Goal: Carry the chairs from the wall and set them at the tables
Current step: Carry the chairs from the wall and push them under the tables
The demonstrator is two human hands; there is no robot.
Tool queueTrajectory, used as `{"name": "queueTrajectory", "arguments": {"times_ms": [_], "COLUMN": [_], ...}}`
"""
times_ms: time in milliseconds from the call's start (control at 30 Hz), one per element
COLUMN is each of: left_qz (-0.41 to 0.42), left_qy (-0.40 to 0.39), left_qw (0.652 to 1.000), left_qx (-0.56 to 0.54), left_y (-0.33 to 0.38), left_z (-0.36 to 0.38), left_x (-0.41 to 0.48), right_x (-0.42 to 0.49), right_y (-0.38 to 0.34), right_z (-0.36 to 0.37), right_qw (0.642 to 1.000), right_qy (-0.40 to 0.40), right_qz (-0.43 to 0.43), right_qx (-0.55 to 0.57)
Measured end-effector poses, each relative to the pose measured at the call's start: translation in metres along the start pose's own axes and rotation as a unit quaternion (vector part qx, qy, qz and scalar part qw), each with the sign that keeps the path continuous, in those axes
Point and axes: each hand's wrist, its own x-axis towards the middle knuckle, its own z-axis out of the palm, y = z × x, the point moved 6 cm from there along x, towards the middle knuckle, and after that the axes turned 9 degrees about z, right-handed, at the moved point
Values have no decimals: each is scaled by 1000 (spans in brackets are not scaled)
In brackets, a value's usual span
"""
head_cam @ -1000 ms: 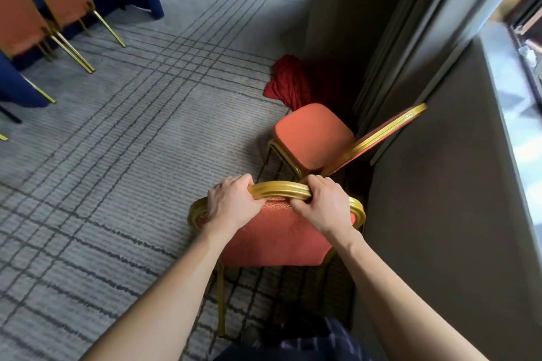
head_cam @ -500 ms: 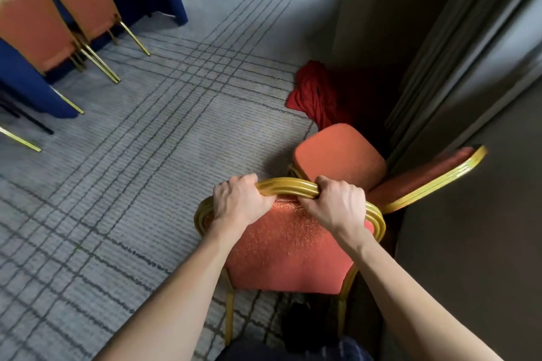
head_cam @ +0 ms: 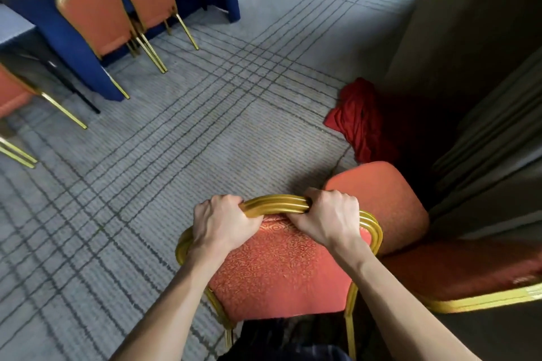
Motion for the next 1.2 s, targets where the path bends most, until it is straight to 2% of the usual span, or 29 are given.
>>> {"name": "queueTrajectory", "arguments": {"times_ms": [233, 500, 767, 900, 1200], "left_qz": [-13, 1, 26, 13, -9], "left_qy": [24, 51, 52, 48, 31], "left_qw": [1000, 998, 998, 999, 999], "left_qx": [3, 21, 34, 20, 22], "left_y": [-34, -67, -68, -66, -57], "left_z": [-24, -74, -85, -83, -100], "left_x": [84, 212, 364, 451, 604], "right_x": [99, 225, 372, 460, 623], "right_y": [-45, -104, -110, -109, -124], "right_z": [7, -19, -11, -4, -24], "right_qw": [1000, 1000, 998, 999, 999], "right_qy": [-11, 2, 33, -19, -34], "right_qz": [-22, -21, -8, -3, -32], "right_qx": [-5, 16, 55, 30, 17]}}
